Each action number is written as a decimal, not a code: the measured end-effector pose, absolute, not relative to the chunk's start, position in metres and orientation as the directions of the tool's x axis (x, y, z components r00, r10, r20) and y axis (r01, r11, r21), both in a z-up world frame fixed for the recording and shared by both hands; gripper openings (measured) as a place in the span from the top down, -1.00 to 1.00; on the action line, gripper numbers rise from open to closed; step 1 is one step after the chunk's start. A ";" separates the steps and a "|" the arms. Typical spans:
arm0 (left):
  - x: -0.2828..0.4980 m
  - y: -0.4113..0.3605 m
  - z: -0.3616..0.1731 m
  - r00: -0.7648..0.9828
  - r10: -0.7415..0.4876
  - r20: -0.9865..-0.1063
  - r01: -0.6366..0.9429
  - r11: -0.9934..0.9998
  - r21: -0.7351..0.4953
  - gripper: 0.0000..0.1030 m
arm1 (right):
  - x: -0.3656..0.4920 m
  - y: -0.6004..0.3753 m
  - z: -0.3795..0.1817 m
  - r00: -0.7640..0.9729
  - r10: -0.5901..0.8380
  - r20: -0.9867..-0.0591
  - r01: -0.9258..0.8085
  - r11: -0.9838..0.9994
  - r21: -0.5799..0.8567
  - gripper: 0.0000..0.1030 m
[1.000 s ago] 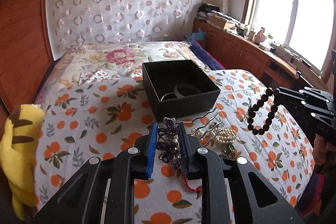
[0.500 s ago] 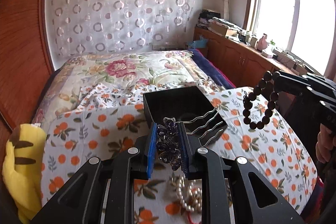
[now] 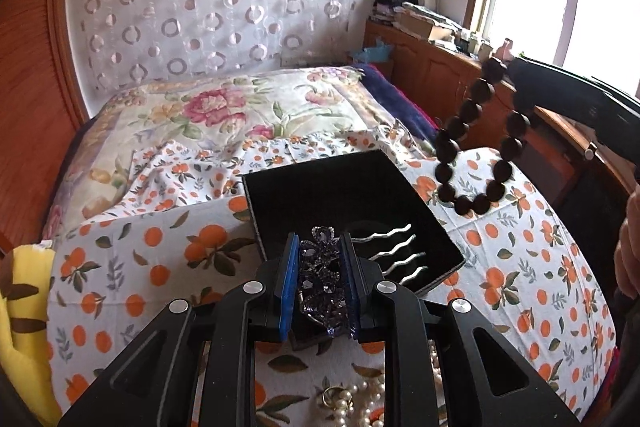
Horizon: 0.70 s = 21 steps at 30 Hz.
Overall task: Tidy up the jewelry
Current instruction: 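Release the hairpin into the box with the left tool while the right tool drops the bead bracelet in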
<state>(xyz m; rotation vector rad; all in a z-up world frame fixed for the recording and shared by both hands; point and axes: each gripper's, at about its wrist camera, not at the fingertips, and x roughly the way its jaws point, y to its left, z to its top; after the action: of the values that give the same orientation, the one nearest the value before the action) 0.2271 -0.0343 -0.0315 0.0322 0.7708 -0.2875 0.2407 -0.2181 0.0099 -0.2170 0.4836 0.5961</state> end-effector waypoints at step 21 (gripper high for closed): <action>0.215 -0.017 -0.010 0.720 -0.244 -0.649 0.254 0.964 -0.081 0.62 | 0.279 -0.200 -0.016 0.675 0.488 -0.553 -0.604 0.796 -0.035 0.71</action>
<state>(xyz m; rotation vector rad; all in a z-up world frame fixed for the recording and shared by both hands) 0.2149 -0.0168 -0.0105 0.0142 0.7151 -0.2753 0.2789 -0.1997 -0.0156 -0.2234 0.5541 0.6201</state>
